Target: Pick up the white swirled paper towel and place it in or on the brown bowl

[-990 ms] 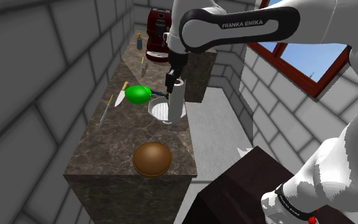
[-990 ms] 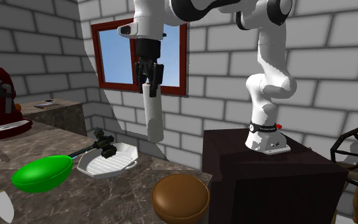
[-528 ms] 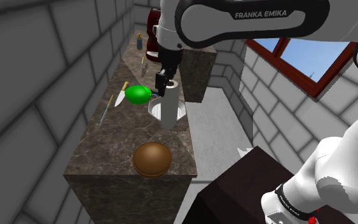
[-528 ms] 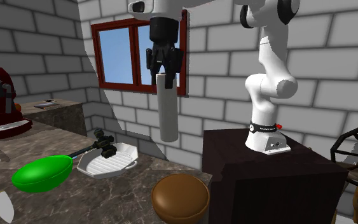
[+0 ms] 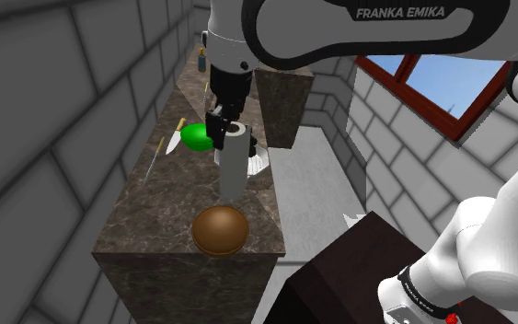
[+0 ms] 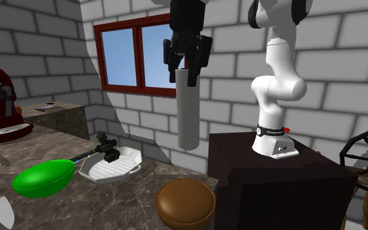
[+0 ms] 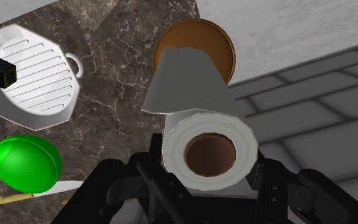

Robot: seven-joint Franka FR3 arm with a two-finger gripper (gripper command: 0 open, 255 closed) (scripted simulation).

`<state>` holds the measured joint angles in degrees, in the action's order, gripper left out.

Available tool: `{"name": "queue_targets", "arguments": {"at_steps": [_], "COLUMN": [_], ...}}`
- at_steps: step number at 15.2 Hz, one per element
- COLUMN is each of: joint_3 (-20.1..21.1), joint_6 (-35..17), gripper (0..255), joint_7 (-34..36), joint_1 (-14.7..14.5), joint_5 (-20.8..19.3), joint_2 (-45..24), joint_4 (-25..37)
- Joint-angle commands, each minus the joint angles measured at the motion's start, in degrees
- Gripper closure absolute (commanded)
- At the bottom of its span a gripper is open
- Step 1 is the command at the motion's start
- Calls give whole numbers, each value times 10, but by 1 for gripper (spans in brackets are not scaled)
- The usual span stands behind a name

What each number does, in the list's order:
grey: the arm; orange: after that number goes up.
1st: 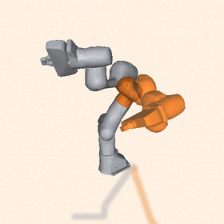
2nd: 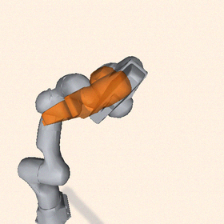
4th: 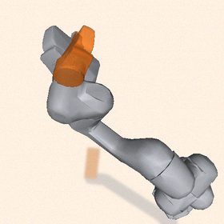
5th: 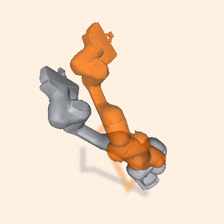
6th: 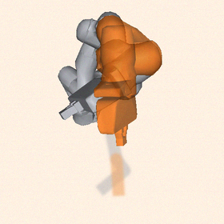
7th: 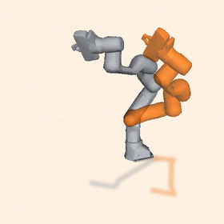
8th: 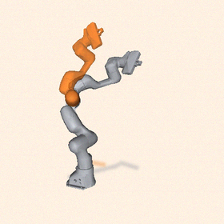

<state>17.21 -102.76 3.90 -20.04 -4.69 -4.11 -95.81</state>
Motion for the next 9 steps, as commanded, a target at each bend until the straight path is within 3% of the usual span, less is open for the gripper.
{"name": "queue_targets", "arguments": {"at_steps": [1, 9], "joint_3": [0, 0], "joint_6": [-13, -74], "gripper": [255, 255], "joint_7": [3, 7], "joint_1": [-1, 0], "joint_5": [0, -3], "joint_2": [0, -3], "joint_4": [-14, -72]}}
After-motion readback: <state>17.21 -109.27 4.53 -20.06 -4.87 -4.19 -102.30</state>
